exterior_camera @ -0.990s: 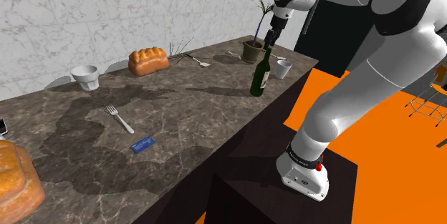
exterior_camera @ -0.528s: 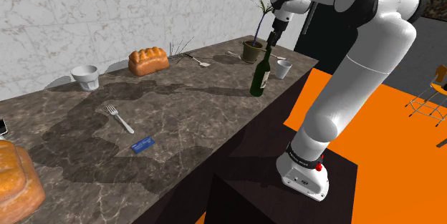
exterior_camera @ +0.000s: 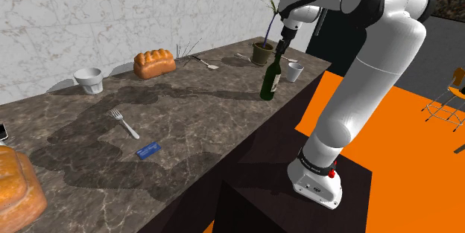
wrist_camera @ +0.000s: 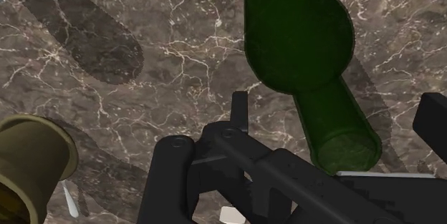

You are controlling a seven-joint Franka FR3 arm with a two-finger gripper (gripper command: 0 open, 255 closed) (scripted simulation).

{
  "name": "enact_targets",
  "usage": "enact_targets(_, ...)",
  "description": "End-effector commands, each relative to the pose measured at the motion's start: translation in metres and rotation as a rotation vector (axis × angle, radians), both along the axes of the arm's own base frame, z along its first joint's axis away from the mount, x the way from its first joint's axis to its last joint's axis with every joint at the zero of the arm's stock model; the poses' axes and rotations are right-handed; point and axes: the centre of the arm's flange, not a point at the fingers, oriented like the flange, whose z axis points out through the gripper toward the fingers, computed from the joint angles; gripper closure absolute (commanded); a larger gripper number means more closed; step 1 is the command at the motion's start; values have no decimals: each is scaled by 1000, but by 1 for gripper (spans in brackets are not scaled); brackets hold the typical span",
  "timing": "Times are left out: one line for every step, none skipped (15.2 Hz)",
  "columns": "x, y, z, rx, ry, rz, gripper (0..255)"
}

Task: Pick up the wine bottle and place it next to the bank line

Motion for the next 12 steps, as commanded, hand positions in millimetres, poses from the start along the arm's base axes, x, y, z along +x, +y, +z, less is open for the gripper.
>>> enact_targets(1, 0, -2, 0, 0, 0, 0)
enact_targets(1, 0, -2, 0, 0, 0, 0)
enact_targets(1, 0, -2, 0, 0, 0, 0)
enact_targets(1, 0, -2, 0, 0, 0, 0)
enact_targets(1, 0, -2, 0, 0, 0, 0)
enact_targets(1, 0, -2, 0, 0, 0, 0)
enact_targets(1, 0, -2, 0, 0, 0, 255)
enact_targets(1, 0, -2, 0, 0, 0, 255)
enact_targets(1, 0, -2, 0, 0, 0, 255)
enact_targets(1, 0, -2, 0, 0, 0, 255)
enact_targets(1, 0, -2, 0, 0, 0, 255)
enact_targets(1, 0, -2, 0, 0, 0, 255)
